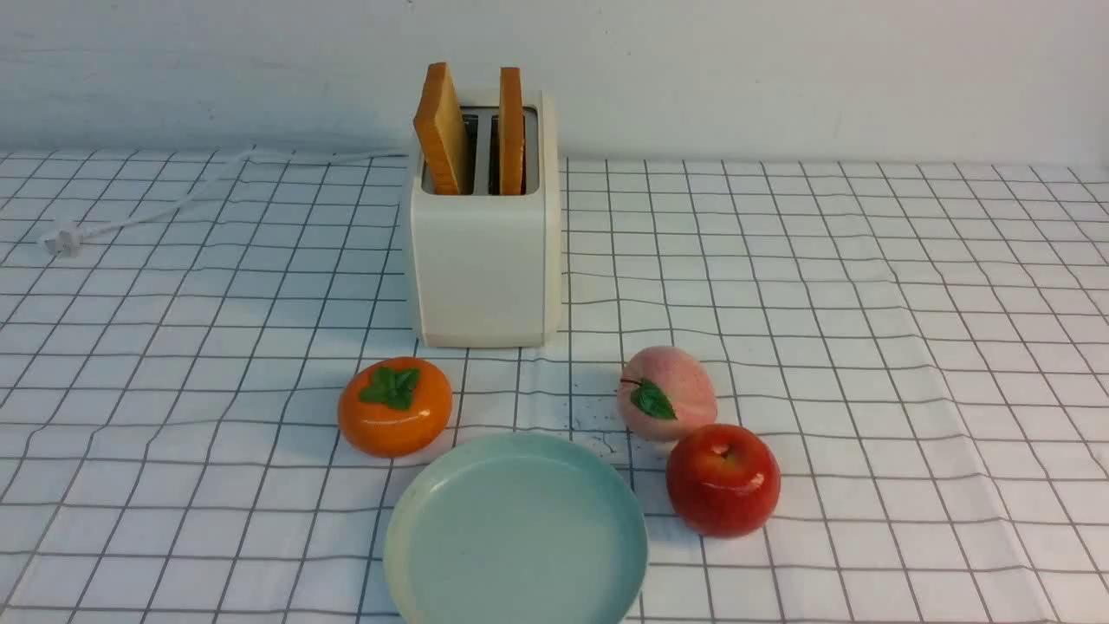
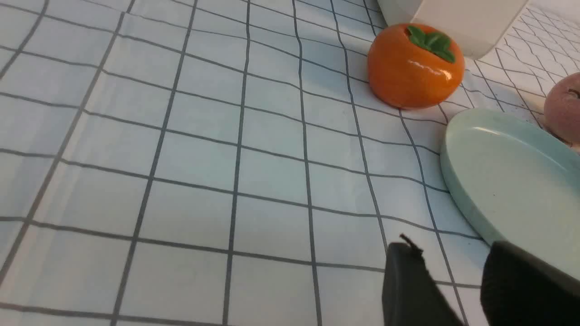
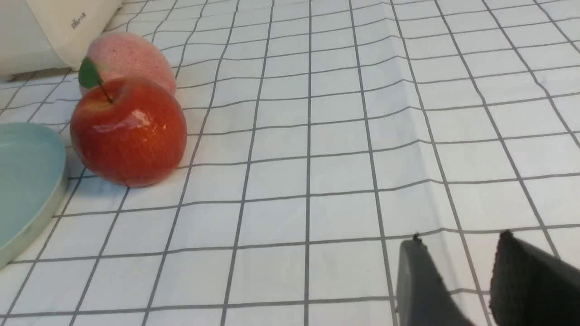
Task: Take toasted bread from bread machine on white checkered table place on plate.
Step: 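Reach for a toast slice standing in the toaster with the left gripper, then place the slice of bread on the plate with the left gripper, then grasp the toast slice in the toaster and pull it up out of the slot with the right gripper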
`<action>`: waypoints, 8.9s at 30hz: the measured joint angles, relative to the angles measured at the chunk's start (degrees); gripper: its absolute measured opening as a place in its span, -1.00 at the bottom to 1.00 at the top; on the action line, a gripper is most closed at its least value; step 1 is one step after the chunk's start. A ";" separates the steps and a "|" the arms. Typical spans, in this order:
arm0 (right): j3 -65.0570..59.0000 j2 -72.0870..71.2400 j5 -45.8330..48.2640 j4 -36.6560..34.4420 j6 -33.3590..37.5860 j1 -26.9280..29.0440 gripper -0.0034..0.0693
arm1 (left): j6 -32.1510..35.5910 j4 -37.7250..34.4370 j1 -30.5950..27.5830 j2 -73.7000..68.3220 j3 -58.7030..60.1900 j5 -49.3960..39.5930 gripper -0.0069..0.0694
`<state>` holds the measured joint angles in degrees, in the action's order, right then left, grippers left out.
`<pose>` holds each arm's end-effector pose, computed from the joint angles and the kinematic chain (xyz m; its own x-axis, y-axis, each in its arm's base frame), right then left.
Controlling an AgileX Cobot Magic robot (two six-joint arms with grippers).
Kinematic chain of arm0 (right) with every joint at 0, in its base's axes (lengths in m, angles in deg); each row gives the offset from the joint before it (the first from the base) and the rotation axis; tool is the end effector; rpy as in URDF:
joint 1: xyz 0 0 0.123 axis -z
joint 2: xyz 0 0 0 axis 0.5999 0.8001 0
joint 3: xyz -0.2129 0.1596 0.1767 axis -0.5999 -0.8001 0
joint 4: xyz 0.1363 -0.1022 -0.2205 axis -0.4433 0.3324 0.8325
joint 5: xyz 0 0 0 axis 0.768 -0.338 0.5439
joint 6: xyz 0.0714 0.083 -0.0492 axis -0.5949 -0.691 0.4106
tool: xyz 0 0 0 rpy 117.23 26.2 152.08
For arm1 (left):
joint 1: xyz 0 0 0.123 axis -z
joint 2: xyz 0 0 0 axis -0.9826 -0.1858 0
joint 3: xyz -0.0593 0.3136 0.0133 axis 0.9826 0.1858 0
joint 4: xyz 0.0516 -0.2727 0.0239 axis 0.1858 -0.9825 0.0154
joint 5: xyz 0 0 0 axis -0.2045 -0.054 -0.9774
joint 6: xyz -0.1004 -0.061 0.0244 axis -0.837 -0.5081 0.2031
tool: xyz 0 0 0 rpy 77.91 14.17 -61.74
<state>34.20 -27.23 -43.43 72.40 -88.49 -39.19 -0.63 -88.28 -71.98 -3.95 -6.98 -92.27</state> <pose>0.0705 0.0086 0.1629 -0.3405 0.1972 -0.9193 -0.0142 0.9766 0.2148 0.0704 -0.0174 0.1591 -0.3604 -0.3198 -0.8763 0.0660 0.9283 -0.3660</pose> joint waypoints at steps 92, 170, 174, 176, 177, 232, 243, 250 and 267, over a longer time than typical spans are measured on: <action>12.61 8.06 -6.17 -12.23 -5.31 0.00 -0.39 | 12.24 -34.52 0.00 -5.94 -14.28 19.33 -0.81; 43.94 31.60 14.84 -45.70 47.84 0.00 -0.90 | 29.96 -25.50 8.36 -110.03 -89.76 19.78 -0.19; 43.94 31.60 14.84 -45.70 47.84 0.00 -0.90 | 29.96 -25.50 8.36 -110.03 -89.76 20.45 -0.59; 43.94 31.60 14.84 -45.70 47.84 0.00 -0.90 | 29.96 -25.50 8.36 -110.03 -89.76 20.45 -0.61; 43.94 31.60 14.84 -45.70 47.84 0.00 -0.90 | 29.96 -25.50 8.36 -110.03 -89.76 20.45 -0.61; 43.94 29.00 19.50 -45.70 46.37 0.00 -0.87 | 47.52 -55.75 8.36 -85.62 -53.17 -20.18 -0.61; 43.94 29.00 19.77 -45.70 46.31 0.00 -0.87 | 47.78 -52.99 8.36 -90.83 -53.12 -18.42 -0.40; 43.94 29.00 19.77 -45.70 46.31 0.00 -0.87 | 47.83 -50.89 8.36 -90.98 -53.12 -16.76 0.55; 44.05 29.05 20.02 -45.70 46.31 0.00 -0.87 | 47.87 -39.10 8.36 -63.42 -55.56 -5.95 0.08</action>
<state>78.25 1.82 -23.40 26.71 -42.18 -39.19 47.24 -127.37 -63.63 -67.37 -62.55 -98.21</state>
